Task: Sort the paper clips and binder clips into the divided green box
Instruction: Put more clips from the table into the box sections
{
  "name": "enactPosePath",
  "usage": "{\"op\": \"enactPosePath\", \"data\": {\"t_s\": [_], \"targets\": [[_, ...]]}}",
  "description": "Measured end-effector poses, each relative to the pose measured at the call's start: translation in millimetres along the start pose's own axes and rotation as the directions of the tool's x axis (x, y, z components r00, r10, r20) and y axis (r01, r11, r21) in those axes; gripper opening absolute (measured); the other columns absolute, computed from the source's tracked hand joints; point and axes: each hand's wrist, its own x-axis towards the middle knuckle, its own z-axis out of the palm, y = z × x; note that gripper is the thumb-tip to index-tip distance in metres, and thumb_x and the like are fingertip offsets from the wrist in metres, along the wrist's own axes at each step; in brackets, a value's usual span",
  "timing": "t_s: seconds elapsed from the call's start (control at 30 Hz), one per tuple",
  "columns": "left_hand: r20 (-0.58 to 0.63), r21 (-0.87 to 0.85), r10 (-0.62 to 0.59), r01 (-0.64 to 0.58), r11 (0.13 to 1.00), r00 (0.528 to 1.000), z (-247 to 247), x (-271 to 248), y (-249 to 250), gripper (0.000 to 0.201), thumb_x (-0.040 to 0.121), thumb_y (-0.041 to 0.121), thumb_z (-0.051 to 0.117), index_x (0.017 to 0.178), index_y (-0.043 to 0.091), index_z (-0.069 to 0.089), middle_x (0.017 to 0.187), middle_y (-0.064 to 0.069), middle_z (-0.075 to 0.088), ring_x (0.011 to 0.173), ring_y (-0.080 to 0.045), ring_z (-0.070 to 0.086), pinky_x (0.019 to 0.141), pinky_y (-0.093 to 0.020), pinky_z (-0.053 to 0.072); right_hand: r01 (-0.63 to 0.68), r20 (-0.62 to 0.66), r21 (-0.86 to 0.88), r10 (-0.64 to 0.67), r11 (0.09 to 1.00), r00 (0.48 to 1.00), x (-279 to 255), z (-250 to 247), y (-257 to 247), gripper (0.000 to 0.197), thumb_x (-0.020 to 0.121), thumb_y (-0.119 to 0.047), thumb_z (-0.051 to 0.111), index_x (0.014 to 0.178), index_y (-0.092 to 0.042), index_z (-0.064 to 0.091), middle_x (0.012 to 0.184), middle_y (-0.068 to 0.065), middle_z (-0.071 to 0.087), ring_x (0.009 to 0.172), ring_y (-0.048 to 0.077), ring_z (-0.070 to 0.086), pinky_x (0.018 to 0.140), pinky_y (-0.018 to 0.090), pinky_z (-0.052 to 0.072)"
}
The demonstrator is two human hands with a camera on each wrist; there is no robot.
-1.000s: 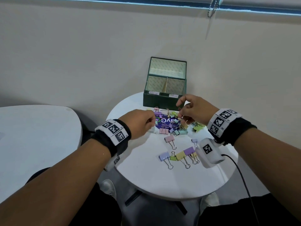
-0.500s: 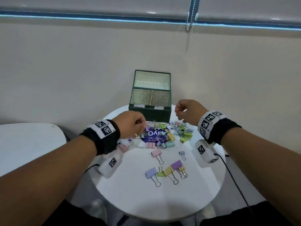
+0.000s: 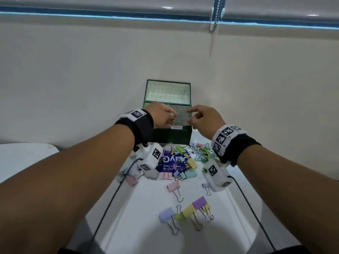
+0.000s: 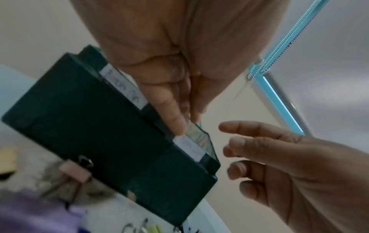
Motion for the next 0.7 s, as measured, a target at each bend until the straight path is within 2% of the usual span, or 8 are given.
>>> {"op": "enactPosePath", "data": {"t_s": [0.17, 0.23, 0.3, 0.37, 0.47, 0.5, 0.6, 0.7], "targets": [[-0.193, 0.06, 0.068, -0.057, 0.997, 0.979, -58, 5, -7, 0.019, 0.095, 0.006, 0.058, 0.102, 0.016, 0.073, 0.103, -0.006, 0.073, 0.101, -0.02, 0.071, 0.086, -0.033, 0.06, -0.005, 0.039, -0.175, 0.012, 0.985, 0.999, 13, -33, 19, 0.02, 0.092, -0.022, 0.067, 0.112, -0.025, 0.069, 0.093, -0.004, 0.07, 0.077, 0.014, 0.064, 0.066, 0.023, 0.05], [-0.228, 0.188, 0.039, 0.005, 0.982, 0.973, -79, 11, -12, 0.017, 0.093, 0.02, 0.064, 0.107, 0.018, 0.072, 0.11, -0.005, 0.07, 0.107, -0.024, 0.067, 0.092, -0.038, 0.057, -0.02, 0.103, -0.251, 0.048, 0.968, 0.994, 17, -42, 28, 0.026, 0.092, -0.026, 0.068, 0.118, -0.024, 0.067, 0.106, -0.004, 0.069, 0.078, 0.008, 0.061, 0.077, 0.027, 0.05], [-0.163, 0.253, -0.059, 0.1, 0.962, 0.985, -89, 18, -16, 0.044, 0.093, 0.046, 0.062, 0.125, 0.016, 0.065, 0.125, -0.004, 0.063, 0.115, -0.026, 0.061, 0.101, -0.042, 0.05, -0.024, 0.15, -0.276, 0.068, 0.961, 0.986, 18, -43, 33, 0.032, 0.092, -0.03, 0.068, 0.124, -0.028, 0.063, 0.117, -0.005, 0.068, 0.083, 0.01, 0.063, 0.091, 0.037, 0.053], [-0.08, 0.101, -0.161, 0.169, 0.981, 0.984, -88, 23, -17, 0.071, 0.089, 0.066, 0.054, 0.136, 0.013, 0.054, 0.133, -0.005, 0.058, 0.12, -0.026, 0.058, 0.106, -0.043, 0.046, 0.0, 0.184, -0.285, 0.055, 0.959, 0.981, 15, -38, 31, 0.04, 0.093, -0.032, 0.068, 0.131, -0.034, 0.057, 0.127, -0.01, 0.064, 0.095, 0.013, 0.064, 0.097, 0.041, 0.052], [0.065, -0.211, -0.163, 0.173, 0.962, 0.985, -75, 25, -10, 0.054, 0.093, 0.071, 0.037, 0.112, 0.024, 0.057, 0.139, -0.008, 0.058, 0.133, -0.025, 0.051, 0.115, -0.044, 0.035, 0.066, 0.243, -0.306, 0.011, 0.95, 0.97, 10, -24, 22, 0.044, 0.094, -0.033, 0.065, 0.136, -0.039, 0.053, 0.13, -0.018, 0.058, 0.104, 0.008, 0.063, 0.102, 0.036, 0.047], [0.087, -0.252, -0.15, 0.167, 0.953, 0.985, -69, 25, -6, 0.055, 0.095, 0.07, 0.031, 0.113, 0.025, 0.056, 0.141, -0.006, 0.056, 0.135, -0.023, 0.048, 0.117, -0.043, 0.032, 0.083, 0.25, -0.32, 0.0, 0.944, 0.968, 9, -19, 20, 0.042, 0.094, -0.035, 0.065, 0.135, -0.04, 0.054, 0.132, -0.019, 0.058, 0.106, 0.007, 0.063, 0.102, 0.036, 0.046], [0.029, -0.362, -0.116, 0.119, 0.924, 0.993, -64, 28, -5, 0.064, 0.099, 0.065, 0.023, 0.138, 0.02, 0.044, 0.12, 0.003, 0.06, 0.115, -0.019, 0.058, 0.102, -0.039, 0.046, 0.116, 0.223, -0.373, -0.033, 0.921, 0.974, 7, -10, 19, 0.038, 0.095, -0.035, 0.063, 0.132, -0.04, 0.055, 0.134, -0.017, 0.06, 0.11, 0.005, 0.063, 0.1, 0.035, 0.049], [-0.013, -0.399, -0.128, 0.113, 0.91, 0.992, -65, 32, -13, 0.044, 0.1, 0.063, 0.027, 0.099, 0.025, 0.05, 0.096, -0.002, 0.066, 0.09, -0.017, 0.064, 0.072, -0.033, 0.05, 0.121, 0.203, -0.375, -0.046, 0.919, 0.978, 7, -10, 18, 0.037, 0.096, -0.03, 0.063, 0.131, -0.039, 0.056, 0.134, -0.017, 0.06, 0.108, 0.005, 0.064, 0.098, 0.032, 0.049]]}}
